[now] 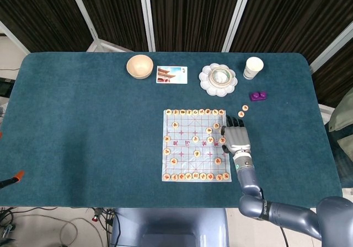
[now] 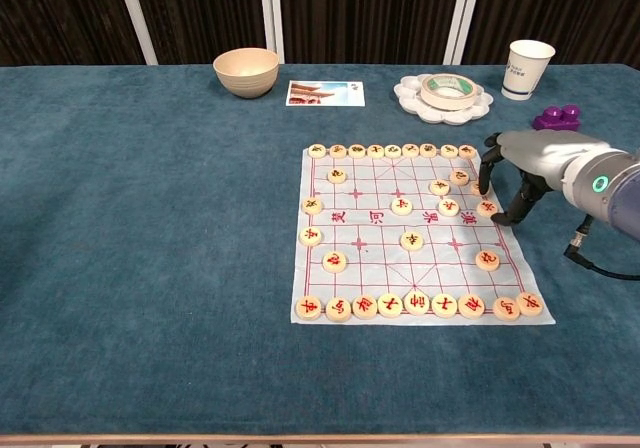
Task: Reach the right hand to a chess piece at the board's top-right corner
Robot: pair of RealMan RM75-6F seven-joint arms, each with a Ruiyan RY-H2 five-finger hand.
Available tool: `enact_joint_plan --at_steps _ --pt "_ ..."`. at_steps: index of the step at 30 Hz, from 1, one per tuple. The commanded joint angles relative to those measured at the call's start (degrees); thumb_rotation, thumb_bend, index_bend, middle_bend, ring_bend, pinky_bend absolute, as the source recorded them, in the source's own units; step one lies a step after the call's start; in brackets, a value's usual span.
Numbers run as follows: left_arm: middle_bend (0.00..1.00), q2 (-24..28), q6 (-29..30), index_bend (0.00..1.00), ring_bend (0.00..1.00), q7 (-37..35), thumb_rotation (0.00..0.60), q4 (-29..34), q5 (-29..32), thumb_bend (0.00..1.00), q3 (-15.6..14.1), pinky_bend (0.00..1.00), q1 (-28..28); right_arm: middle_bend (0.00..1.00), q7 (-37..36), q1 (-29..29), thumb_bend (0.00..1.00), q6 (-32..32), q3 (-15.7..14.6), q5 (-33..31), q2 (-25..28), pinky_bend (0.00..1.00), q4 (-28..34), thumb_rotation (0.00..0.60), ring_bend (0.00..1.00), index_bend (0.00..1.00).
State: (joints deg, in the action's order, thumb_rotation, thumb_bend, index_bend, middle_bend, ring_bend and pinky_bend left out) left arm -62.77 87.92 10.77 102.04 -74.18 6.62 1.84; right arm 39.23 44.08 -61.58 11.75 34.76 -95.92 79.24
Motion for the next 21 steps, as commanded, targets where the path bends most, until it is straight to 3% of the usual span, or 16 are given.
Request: enact_joint_plan --at_steps 1,21 --pt "0.00 0.0 0.0 0.06 0.00 0.0 0.600 0.0 0.0 0.00 0.0 0.00 0.0 0.00 0.1 0.0 0.38 0.2 0.0 0.0 -0.1 0.09 -0.2 0.600 0.04 0.42" --pt "0.00 -0.2 0.0 0.06 0.00 0.4 0.600 -0.1 0.1 0.00 0.0 0.00 0.1 0.00 0.5 0.1 0.38 1.0 0.5 -0.3 -1.1 0.09 -1.8 0.600 0.04 0.45"
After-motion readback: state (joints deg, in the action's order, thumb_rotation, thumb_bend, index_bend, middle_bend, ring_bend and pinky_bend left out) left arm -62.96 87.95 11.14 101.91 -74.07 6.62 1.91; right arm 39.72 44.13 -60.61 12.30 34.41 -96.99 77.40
